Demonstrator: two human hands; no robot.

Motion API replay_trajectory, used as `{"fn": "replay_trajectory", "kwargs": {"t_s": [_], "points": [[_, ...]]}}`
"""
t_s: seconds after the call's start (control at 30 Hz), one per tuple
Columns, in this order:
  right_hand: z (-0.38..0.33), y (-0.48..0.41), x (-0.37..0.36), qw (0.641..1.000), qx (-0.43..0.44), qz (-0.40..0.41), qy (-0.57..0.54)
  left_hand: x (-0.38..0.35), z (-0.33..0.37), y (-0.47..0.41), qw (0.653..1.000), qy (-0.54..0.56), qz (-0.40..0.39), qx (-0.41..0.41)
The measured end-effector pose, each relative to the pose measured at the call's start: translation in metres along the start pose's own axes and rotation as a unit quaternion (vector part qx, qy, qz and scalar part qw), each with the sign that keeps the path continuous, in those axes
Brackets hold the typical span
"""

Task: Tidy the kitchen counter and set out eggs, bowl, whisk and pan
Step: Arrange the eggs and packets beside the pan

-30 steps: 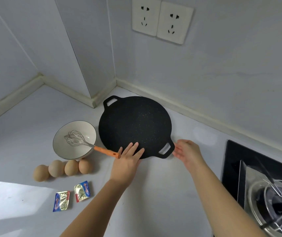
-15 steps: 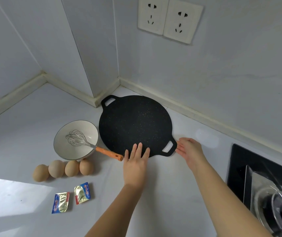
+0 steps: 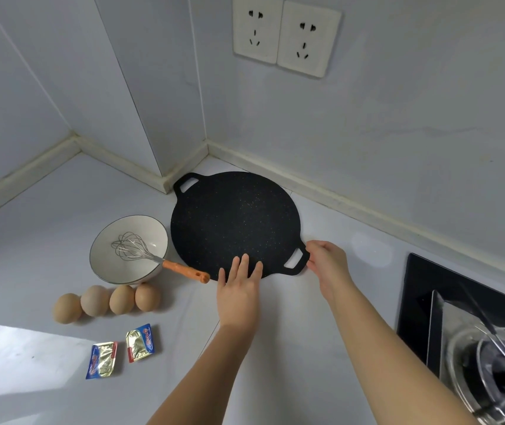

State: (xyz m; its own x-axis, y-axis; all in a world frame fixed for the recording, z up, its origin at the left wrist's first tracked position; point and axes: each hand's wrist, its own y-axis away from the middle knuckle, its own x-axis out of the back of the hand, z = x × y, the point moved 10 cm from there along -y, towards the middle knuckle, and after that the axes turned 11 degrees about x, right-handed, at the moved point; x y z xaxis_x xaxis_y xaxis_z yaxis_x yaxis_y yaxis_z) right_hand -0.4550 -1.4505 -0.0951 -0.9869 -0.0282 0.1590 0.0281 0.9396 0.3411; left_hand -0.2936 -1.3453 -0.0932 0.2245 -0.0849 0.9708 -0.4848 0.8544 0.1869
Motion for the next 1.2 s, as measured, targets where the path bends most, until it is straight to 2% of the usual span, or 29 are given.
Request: {"fn": "replay_trajectory", "kwargs": {"t_s": [0.4,0.6,0.77,0.87,1.0,1.13,1.2], "points": [[0.001,-0.006,0.004,0.998,0.002,0.035,-0.052,-0.001,0.018,-0.004,0.997,-0.014,-0.069,0.017],[-0.006,-0.007,0.004,0.999,0.033,0.012,-0.006,-0.003,0.020,-0.006,0.997,-0.024,-0.078,0.016],[-0.026,0.014,0.000,0.994,0.078,-0.028,0.075,0.000,0.022,-0.004,0.995,-0.007,-0.099,-0.001],[-0.040,0.042,-0.002,0.986,0.118,-0.051,0.105,0.015,0.004,0.017,0.997,0.050,-0.059,-0.026],[-0.033,0.087,-0.026,0.973,0.140,-0.122,0.137,0.040,-0.042,0.060,0.991,0.121,0.031,-0.043],[-0.005,0.137,-0.077,0.953,0.120,-0.213,0.180,0.055,-0.095,0.091,0.987,0.147,0.061,-0.001],[0.009,0.159,-0.108,0.939,0.114,-0.259,0.196,0.068,-0.128,0.102,0.980,0.169,0.104,0.026]]}}
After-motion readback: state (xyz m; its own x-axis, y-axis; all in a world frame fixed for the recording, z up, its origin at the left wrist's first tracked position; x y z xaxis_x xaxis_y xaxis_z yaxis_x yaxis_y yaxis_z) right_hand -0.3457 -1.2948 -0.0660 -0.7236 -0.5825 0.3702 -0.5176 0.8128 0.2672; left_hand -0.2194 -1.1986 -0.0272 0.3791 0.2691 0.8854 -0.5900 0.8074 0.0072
